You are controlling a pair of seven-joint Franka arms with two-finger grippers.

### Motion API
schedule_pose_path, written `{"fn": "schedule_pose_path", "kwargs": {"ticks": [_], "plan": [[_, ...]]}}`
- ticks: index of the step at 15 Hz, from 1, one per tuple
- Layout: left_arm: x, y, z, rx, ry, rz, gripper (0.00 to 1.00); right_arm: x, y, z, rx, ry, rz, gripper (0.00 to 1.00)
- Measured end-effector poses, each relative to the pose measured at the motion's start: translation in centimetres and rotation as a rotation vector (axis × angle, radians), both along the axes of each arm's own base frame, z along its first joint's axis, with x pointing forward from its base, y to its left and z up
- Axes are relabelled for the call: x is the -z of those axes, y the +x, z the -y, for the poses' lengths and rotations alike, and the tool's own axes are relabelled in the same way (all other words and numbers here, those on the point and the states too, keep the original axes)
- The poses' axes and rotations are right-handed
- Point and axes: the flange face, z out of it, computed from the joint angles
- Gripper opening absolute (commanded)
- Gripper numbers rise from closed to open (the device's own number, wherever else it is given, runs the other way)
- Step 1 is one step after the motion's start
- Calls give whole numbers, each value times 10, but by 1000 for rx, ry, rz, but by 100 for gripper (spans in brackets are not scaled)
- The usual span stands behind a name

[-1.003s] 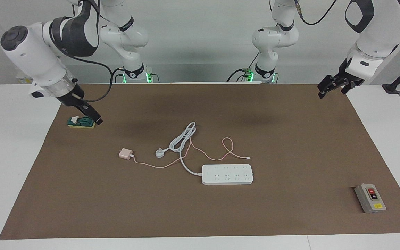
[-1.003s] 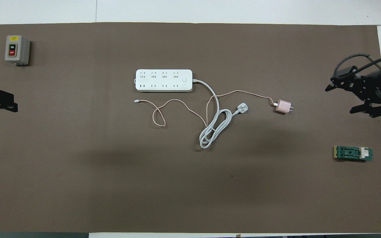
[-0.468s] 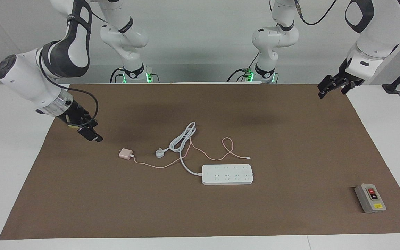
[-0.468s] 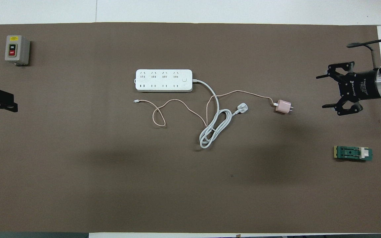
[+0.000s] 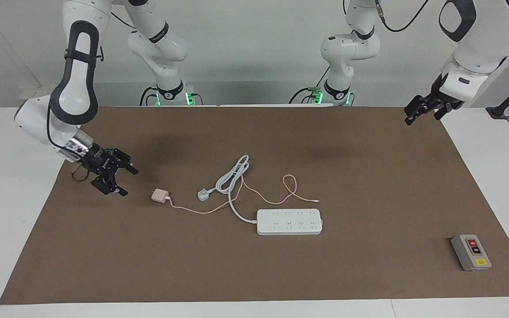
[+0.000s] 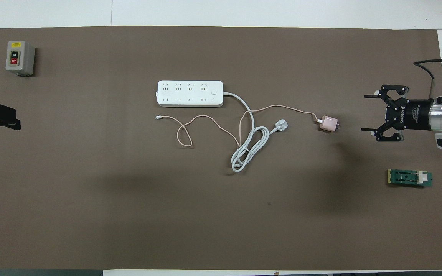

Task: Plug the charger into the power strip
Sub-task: 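Move the open right gripper toward the pink charger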

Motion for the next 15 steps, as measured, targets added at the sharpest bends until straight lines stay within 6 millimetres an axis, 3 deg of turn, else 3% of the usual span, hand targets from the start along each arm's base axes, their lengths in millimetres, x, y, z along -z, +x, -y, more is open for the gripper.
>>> {"fn": "schedule_pose_path", "kwargs": {"ticks": [2, 6, 9, 15], "plan": [[0, 0, 0, 0, 0, 0, 100, 19, -4, 6, 11, 35, -19, 100], [0, 0, 0, 0, 0, 0, 100, 44, -5, -13, -31, 68, -73, 100], [0, 0, 0, 0, 0, 0, 100, 53, -10, -22, -69, 116, -115, 100], [0, 0, 0, 0, 0, 0, 100, 68, -21, -18, -43, 148, -106, 100]]}}
